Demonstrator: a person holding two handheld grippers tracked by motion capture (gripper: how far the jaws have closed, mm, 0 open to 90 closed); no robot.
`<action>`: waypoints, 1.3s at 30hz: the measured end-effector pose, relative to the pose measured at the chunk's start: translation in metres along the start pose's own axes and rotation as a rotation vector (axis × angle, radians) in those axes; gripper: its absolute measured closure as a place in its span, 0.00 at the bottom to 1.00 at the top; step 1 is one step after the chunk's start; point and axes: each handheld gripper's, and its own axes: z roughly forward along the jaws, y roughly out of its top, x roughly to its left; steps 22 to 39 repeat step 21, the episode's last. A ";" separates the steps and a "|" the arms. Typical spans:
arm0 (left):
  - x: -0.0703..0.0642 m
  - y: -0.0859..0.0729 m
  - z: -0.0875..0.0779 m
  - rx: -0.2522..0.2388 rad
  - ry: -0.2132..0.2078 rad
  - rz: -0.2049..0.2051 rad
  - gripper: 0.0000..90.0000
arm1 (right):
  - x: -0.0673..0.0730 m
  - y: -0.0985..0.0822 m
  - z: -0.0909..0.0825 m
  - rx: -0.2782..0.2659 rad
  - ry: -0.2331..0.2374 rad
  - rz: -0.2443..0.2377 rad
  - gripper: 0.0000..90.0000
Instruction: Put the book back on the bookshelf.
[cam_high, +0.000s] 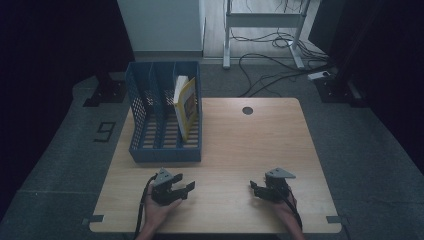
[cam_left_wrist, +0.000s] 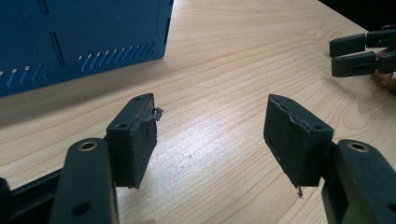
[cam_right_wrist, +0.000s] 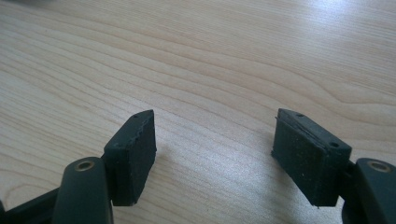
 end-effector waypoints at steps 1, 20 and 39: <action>0.000 -0.001 0.000 0.001 0.001 -0.001 0.39 | 0.000 0.000 0.000 0.000 0.000 -0.001 0.32; 0.004 -0.004 0.001 0.018 -0.011 -0.033 0.39 | 0.001 0.001 0.001 0.002 -0.005 -0.005 0.32; 0.004 -0.004 0.001 0.019 -0.010 -0.033 0.39 | 0.001 0.001 0.001 0.003 -0.006 -0.007 0.32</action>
